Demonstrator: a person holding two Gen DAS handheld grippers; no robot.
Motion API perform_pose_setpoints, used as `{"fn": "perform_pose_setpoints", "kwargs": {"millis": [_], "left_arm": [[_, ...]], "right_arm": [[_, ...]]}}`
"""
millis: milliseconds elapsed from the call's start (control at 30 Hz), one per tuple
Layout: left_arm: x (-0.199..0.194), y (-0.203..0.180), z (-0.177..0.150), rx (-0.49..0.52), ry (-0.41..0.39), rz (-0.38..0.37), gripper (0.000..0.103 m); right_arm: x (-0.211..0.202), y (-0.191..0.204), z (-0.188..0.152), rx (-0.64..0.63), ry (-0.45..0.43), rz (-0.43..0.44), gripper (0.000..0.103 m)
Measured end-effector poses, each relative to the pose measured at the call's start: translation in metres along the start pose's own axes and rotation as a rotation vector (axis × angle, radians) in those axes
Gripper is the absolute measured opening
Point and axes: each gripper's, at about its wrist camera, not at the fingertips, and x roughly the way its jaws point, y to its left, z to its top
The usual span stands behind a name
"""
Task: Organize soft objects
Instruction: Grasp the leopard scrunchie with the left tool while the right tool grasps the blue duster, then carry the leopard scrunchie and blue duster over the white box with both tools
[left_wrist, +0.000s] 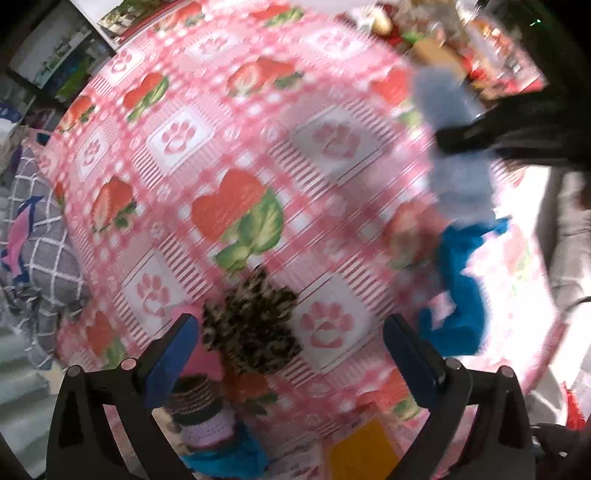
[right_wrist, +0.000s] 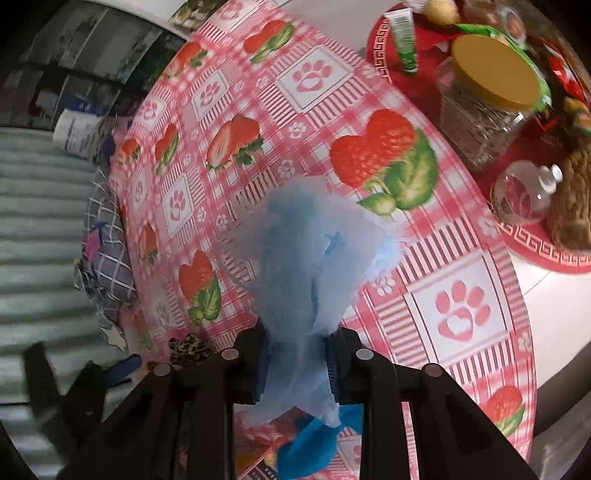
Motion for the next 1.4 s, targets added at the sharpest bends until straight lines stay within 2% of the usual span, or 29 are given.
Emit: {"fn": "perform_pose_setpoints", "kwargs": {"millis": [100, 167, 267, 333, 400, 500, 667, 700, 733, 800, 833, 900, 933, 1133, 1400], "left_arm": [[0.031, 0.006, -0.005, -0.011, 0.05, 0.047, 0.101], [0.041, 0.005, -0.008, -0.01, 0.065, 0.052, 0.101], [0.051, -0.008, -0.003, 0.038, 0.044, 0.049, 0.101], [0.055, -0.019, -0.002, 0.089, 0.036, 0.076, 0.1], [0.063, -0.02, -0.003, 0.091, 0.057, 0.112, 0.096], [0.073, -0.004, -0.008, 0.013, 0.102, 0.083, 0.096], [0.071, -0.013, -0.011, 0.06, 0.111, 0.092, 0.091], [0.068, -0.014, -0.011, 0.059, 0.102, 0.09, 0.081], [0.066, -0.016, -0.011, 0.056, 0.097, 0.074, 0.06], [0.062, -0.016, -0.012, 0.022, 0.111, 0.037, 0.036], [0.059, -0.014, -0.009, 0.008, 0.111, 0.037, 0.031], [0.052, -0.007, -0.009, -0.034, 0.084, 0.009, 0.021], [0.044, -0.003, -0.01, -0.059, 0.054, -0.009, 0.02], [-0.011, 0.015, -0.018, -0.155, -0.111, -0.102, 0.02], [-0.049, 0.032, -0.046, -0.209, -0.195, -0.112, 0.02]], "right_arm": [[-0.003, -0.001, -0.006, -0.007, 0.02, 0.01, 0.027], [-0.004, -0.001, -0.012, -0.009, 0.03, 0.01, 0.027], [-0.004, -0.006, -0.023, 0.002, 0.052, 0.021, 0.027], [-0.005, -0.009, -0.031, 0.005, 0.063, 0.027, 0.027], [-0.006, -0.009, -0.037, -0.003, 0.076, 0.031, 0.027], [-0.009, -0.004, -0.043, -0.019, 0.08, 0.051, 0.027], [-0.012, 0.006, -0.05, -0.038, 0.083, 0.071, 0.027], [-0.014, 0.009, -0.052, -0.044, 0.083, 0.072, 0.027], [-0.015, 0.01, -0.054, -0.047, 0.08, 0.071, 0.027], [-0.022, 0.014, -0.058, -0.062, 0.069, 0.069, 0.027], [-0.023, 0.015, -0.059, -0.064, 0.067, 0.069, 0.027], [-0.028, 0.017, -0.063, -0.066, 0.062, 0.07, 0.027], [-0.029, 0.018, -0.064, -0.067, 0.06, 0.068, 0.027], [-0.037, 0.019, -0.076, -0.052, 0.042, 0.065, 0.027], [-0.05, 0.033, -0.099, -0.066, 0.024, 0.076, 0.027]]}}
